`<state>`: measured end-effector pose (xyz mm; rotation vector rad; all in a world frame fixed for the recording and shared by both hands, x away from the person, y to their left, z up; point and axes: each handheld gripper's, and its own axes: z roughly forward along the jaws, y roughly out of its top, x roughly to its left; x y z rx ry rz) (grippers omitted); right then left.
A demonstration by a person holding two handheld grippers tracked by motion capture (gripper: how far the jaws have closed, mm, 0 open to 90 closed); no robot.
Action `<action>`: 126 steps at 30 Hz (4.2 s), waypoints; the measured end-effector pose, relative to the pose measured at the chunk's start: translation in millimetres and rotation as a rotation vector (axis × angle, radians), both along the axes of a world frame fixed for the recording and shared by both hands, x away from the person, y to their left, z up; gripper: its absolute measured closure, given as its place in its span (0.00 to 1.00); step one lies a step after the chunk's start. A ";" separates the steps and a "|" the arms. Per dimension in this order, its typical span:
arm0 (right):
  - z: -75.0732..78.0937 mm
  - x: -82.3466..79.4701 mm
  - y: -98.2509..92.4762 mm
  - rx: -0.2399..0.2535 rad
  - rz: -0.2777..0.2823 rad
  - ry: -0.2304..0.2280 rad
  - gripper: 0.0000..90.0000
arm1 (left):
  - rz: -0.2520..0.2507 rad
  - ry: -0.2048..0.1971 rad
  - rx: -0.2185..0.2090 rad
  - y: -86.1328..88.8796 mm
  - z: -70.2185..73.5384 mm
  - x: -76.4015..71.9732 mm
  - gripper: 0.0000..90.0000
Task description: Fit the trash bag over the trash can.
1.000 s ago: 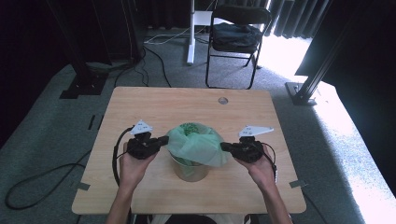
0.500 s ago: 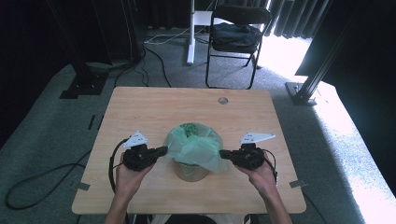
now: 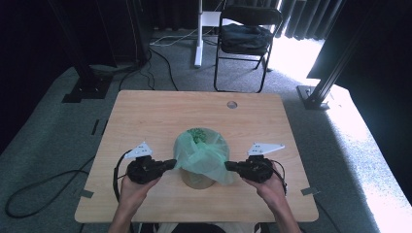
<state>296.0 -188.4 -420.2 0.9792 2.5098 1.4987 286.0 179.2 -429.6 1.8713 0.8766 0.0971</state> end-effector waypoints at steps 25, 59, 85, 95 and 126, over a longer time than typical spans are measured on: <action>-35.1 7.4 -27.9 -0.038 -0.110 0.083 1.00 | 0.050 0.135 0.112 8.5 -48.5 11.1 1.00; -9.7 -9.0 0.6 0.055 0.008 0.000 0.78 | -0.007 -0.012 0.096 -4.4 -25.2 -1.5 0.63; -18.4 -8.9 -12.8 -0.059 -0.016 0.015 0.78 | 0.054 -0.055 0.062 10.6 -12.0 -4.3 0.76; -15.9 -6.7 -11.5 -0.019 -0.025 -0.001 0.70 | 0.052 -0.111 0.042 6.4 5.3 1.6 0.69; -21.0 -1.7 -8.1 -0.011 -0.022 0.010 0.67 | -0.124 -0.148 0.167 -50.5 40.0 50.4 0.65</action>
